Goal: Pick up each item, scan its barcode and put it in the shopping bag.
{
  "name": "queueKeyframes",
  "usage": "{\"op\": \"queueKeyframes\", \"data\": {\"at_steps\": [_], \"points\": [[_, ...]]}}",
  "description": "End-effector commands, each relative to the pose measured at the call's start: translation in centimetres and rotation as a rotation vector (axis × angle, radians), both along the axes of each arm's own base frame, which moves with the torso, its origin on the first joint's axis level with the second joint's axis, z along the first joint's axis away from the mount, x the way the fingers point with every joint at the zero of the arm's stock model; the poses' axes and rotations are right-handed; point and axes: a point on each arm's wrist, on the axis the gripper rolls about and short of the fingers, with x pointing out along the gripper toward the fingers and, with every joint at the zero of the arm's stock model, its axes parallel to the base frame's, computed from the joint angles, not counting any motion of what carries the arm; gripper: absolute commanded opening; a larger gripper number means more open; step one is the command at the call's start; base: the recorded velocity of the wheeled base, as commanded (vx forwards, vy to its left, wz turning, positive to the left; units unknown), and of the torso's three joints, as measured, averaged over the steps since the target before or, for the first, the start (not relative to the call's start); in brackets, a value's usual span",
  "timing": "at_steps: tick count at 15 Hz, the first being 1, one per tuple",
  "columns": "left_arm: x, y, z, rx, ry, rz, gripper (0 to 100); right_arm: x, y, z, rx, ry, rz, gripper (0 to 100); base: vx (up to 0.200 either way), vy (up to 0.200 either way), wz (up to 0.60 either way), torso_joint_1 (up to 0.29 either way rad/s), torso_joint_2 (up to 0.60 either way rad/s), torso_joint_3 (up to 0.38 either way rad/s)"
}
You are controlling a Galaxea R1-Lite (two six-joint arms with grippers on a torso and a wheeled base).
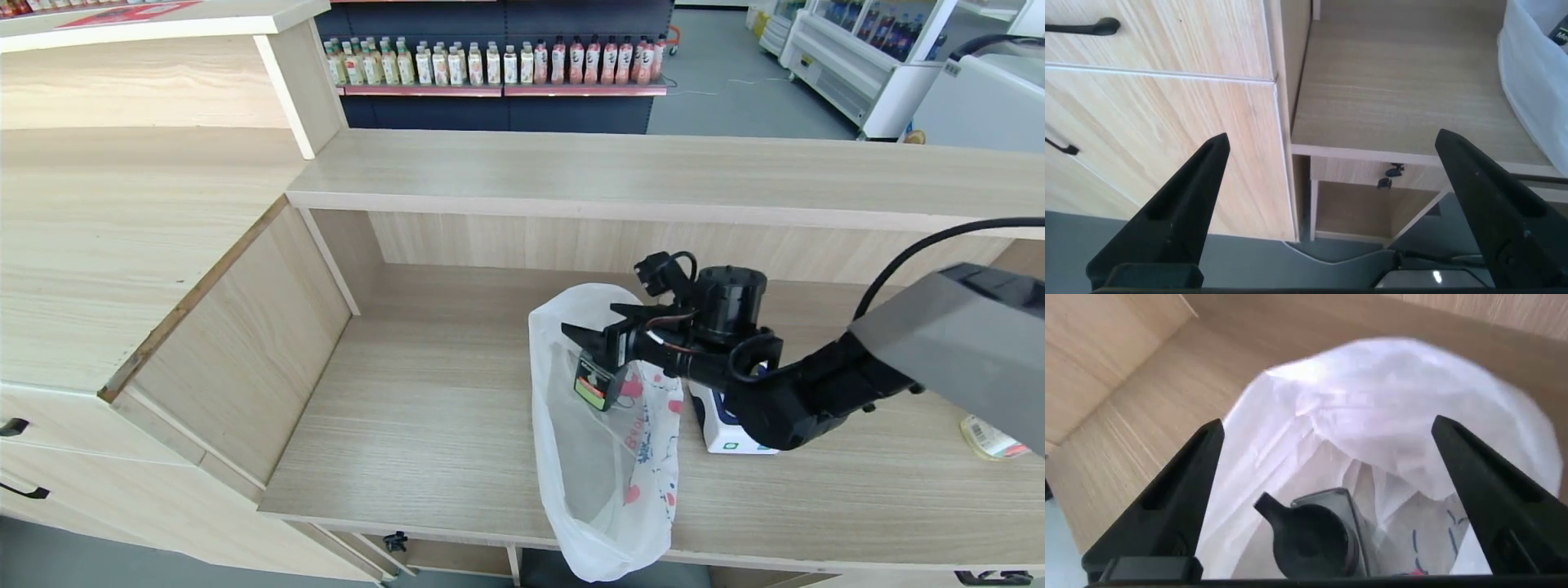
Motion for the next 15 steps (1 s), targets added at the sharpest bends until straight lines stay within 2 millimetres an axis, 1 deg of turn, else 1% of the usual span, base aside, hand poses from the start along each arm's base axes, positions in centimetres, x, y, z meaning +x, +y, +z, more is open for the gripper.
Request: {"op": "queueKeyframes", "data": {"at_steps": [1, 2, 3, 4, 5, 6, 7, 8, 9, 10, 11, 12, 15], "points": [[0.0, 0.0, 0.0, -0.002, 0.0, 0.001, 100, -2.5, -1.4, 6.4, 0.055, -0.094, -0.009, 100, 0.0, 0.0, 0.0, 0.0, 0.0, 0.0], [0.0, 0.0, 0.0, -0.002, 0.0, 0.001, 100, -4.6, -3.1, 8.2, 0.043, -0.075, -0.035, 100, 0.0, 0.0, 0.0, 0.0, 0.0, 0.0], [0.0, 0.0, 0.0, -0.002, 0.0, 0.001, 100, -6.0, -4.9, 8.5, 0.026, -0.056, -0.089, 100, 0.0, 0.0, 0.0, 0.0, 0.0, 0.0], [0.0, 0.0, 0.0, -0.002, 0.0, 0.001, 100, -7.3, -6.6, 8.4, 0.012, -0.04, -0.142, 100, 0.0, 0.0, 0.0, 0.0, 0.0, 0.0], [0.0, 0.0, 0.0, -0.002, 0.0, 0.001, 100, -9.4, -9.1, 8.4, -0.009, -0.034, -0.203, 100, 0.0, 0.0, 0.0, 0.0, 0.0, 0.0], [0.0, 0.0, 0.0, 0.0, 0.0, 0.001, 100, -11.5, -11.1, 8.2, -0.048, -0.014, -0.249, 100, 0.0, 0.0, 0.0, 0.0, 0.0, 0.0], [0.0, 0.0, 0.0, 0.001, 0.0, 0.001, 100, -12.4, -11.9, 8.2, -0.061, -0.008, -0.266, 100, 0.0, 0.0, 0.0, 0.0, 0.0, 0.0], [0.0, 0.0, 0.0, 0.001, 0.0, 0.001, 100, -16.2, -14.3, 7.8, -0.093, 0.056, -0.334, 100, 0.0, 0.0, 0.0, 0.0, 0.0, 0.0], [0.0, 0.0, 0.0, 0.003, 0.0, 0.001, 100, -17.8, -15.1, 7.7, -0.101, 0.084, -0.361, 100, 0.0, 0.0, 0.0, 0.0, 0.0, 0.0], [0.0, 0.0, 0.0, 0.003, 0.0, 0.001, 100, -20.1, -15.9, 7.5, -0.11, 0.13, -0.384, 100, 0.0, -0.2, 0.0, -0.002, -0.01, 0.002], [0.0, 0.0, 0.0, 0.001, 0.0, 0.001, 100, -21.2, -16.2, 7.2, -0.113, 0.157, -0.397, 100, 0.0, -0.2, 0.0, -0.002, 0.01, -0.007], [0.0, 0.0, 0.0, 0.001, 0.0, 0.001, 100, -22.2, -16.6, 7.0, -0.116, 0.17, -0.413, 100, 0.0, -0.2, 0.0, 0.002, 0.0, -0.002], [0.0, 0.0, 0.0, 0.003, 0.0, 0.001, 100, -23.5, -17.0, 6.4, -0.115, 0.18, -0.442, 100, 0.0, -0.2, 0.0, -0.004, -0.01, 0.007]]}}
